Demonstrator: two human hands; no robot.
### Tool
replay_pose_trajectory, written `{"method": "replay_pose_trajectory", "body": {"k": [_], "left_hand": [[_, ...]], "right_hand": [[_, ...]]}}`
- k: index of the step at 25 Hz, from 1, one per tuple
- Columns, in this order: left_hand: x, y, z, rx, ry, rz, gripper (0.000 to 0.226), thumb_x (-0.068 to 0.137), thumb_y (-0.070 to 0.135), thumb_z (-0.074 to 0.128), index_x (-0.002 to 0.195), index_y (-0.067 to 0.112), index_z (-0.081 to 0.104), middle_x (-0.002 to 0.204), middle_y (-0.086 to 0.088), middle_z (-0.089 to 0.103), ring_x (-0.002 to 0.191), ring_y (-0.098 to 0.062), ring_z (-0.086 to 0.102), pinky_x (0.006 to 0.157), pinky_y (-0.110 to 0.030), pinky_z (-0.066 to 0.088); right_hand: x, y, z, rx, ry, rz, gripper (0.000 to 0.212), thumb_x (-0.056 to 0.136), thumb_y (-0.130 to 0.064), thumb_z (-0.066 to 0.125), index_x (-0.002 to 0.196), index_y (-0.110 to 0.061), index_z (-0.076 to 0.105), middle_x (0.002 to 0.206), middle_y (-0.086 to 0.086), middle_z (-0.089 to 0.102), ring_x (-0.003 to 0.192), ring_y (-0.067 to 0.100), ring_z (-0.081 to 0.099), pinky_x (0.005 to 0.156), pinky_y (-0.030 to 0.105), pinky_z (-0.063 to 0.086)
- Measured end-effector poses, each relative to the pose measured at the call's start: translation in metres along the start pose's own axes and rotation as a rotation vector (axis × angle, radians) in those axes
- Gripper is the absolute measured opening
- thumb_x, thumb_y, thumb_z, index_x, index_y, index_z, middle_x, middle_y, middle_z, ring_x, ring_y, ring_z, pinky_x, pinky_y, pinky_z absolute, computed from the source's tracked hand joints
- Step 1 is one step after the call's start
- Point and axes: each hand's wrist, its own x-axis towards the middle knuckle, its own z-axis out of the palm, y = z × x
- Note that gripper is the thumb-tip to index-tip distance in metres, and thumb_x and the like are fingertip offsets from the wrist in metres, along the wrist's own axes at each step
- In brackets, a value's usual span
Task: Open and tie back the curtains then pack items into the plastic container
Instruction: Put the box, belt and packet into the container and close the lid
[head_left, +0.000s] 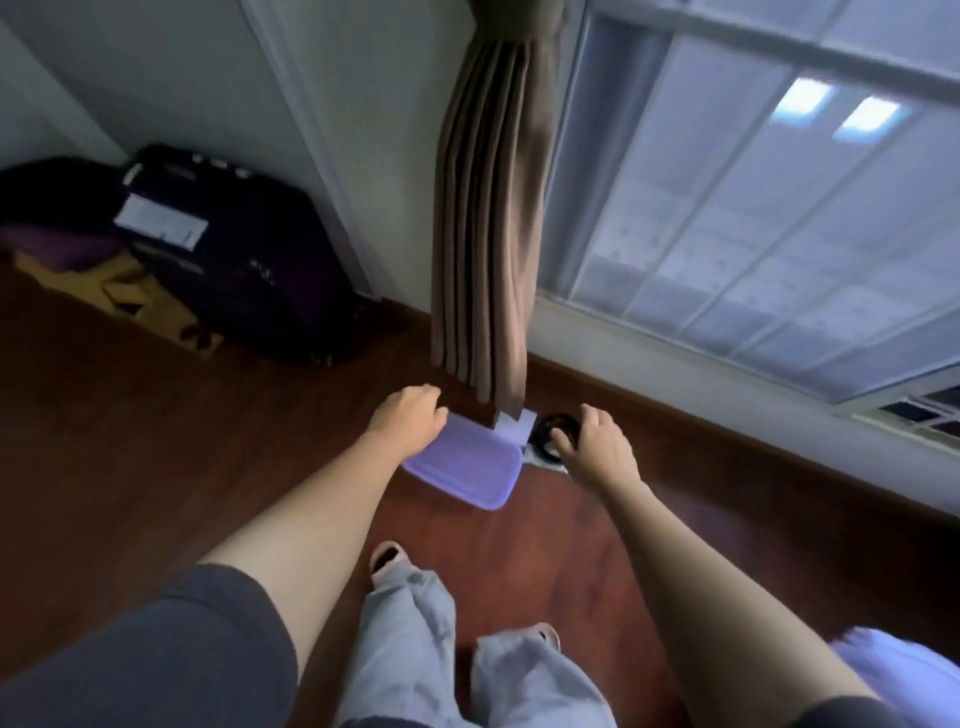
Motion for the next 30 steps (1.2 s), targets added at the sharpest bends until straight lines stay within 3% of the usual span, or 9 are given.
{"method": "replay_pose_trajectory", "body": {"k": [3,5,8,12,16,21,24,27,30], "left_hand": [[-0.006,0.003,0.039,-0.029,-0.026,-0.005,0.043,0.097,0.026,0.042,0.133,0.003,0.047,0.14,-0.016,0.047,0.127,-0.031,0.046,0.102,-0.038,0.039],[0.011,-0.01,0.076,-0.06,-0.042,-0.078,0.045,0.098,0.027,0.041,0.135,0.004,0.044,0.14,-0.015,0.047,0.126,-0.032,0.046,0.101,-0.039,0.04],[0.05,-0.043,0.147,-0.083,-0.056,-0.149,0.046,0.097,0.029,0.042,0.137,0.006,0.043,0.137,-0.014,0.05,0.122,-0.033,0.049,0.096,-0.04,0.044],[0.121,-0.105,0.272,-0.062,-0.043,-0.185,0.049,0.098,0.031,0.041,0.142,0.008,0.038,0.142,-0.014,0.045,0.126,-0.033,0.047,0.098,-0.04,0.042],[0.198,-0.167,0.386,0.002,0.007,-0.237,0.05,0.097,0.031,0.043,0.139,0.004,0.037,0.135,-0.02,0.049,0.118,-0.039,0.051,0.092,-0.042,0.045],[0.279,-0.235,0.47,-0.055,0.134,-0.342,0.069,0.096,0.04,0.043,0.147,0.001,0.018,0.153,-0.025,0.019,0.14,-0.039,0.021,0.113,-0.045,0.024],[0.301,-0.261,0.491,-0.246,0.152,-0.414,0.073,0.094,0.044,0.044,0.149,0.007,0.013,0.152,-0.021,0.024,0.138,-0.04,0.027,0.111,-0.046,0.029],[0.29,-0.267,0.483,-0.421,0.176,-0.519,0.073,0.091,0.046,0.049,0.148,0.011,0.02,0.146,-0.02,0.035,0.129,-0.041,0.04,0.101,-0.043,0.038],[0.259,-0.272,0.463,-0.312,0.068,-0.497,0.068,0.079,0.066,0.051,0.122,0.013,0.051,0.122,-0.016,0.058,0.11,-0.037,0.055,0.082,-0.037,0.045]], "right_hand": [[-0.001,0.025,0.037,0.012,-0.029,0.025,0.061,0.089,-0.041,0.053,0.133,-0.001,0.04,0.137,0.018,0.046,0.126,0.035,0.044,0.1,0.039,0.037],[0.019,0.04,0.073,0.021,-0.063,0.016,0.069,0.09,-0.041,0.051,0.142,-0.001,0.029,0.145,0.018,0.038,0.133,0.033,0.038,0.105,0.039,0.032],[0.065,0.061,0.142,0.077,-0.063,0.025,0.07,0.092,-0.039,0.05,0.144,-0.001,0.024,0.143,0.021,0.038,0.131,0.035,0.038,0.103,0.04,0.034],[0.134,0.113,0.28,0.162,-0.091,0.06,0.07,0.093,-0.04,0.049,0.145,-0.002,0.023,0.147,0.021,0.034,0.135,0.034,0.034,0.105,0.042,0.033],[0.193,0.173,0.407,0.204,-0.138,0.109,0.075,0.092,-0.046,0.048,0.146,-0.001,0.02,0.149,0.022,0.031,0.136,0.036,0.032,0.105,0.042,0.033],[0.246,0.211,0.499,0.347,-0.246,0.019,0.082,0.088,-0.054,0.05,0.147,-0.008,0.016,0.147,0.015,0.038,0.132,0.031,0.04,0.103,0.041,0.04],[0.257,0.21,0.525,0.58,-0.268,-0.015,0.088,0.087,-0.049,0.056,0.149,-0.014,0.003,0.145,0.005,0.041,0.128,0.025,0.046,0.102,0.038,0.042],[0.256,0.202,0.526,0.568,-0.244,-0.003,0.089,0.088,-0.037,0.061,0.149,-0.016,0.0,0.139,0.01,0.047,0.121,0.031,0.051,0.094,0.04,0.046],[0.23,0.209,0.511,0.563,-0.282,0.004,0.084,0.088,-0.036,0.062,0.149,-0.025,0.006,0.129,0.006,0.054,0.115,0.029,0.055,0.086,0.032,0.047]]}}
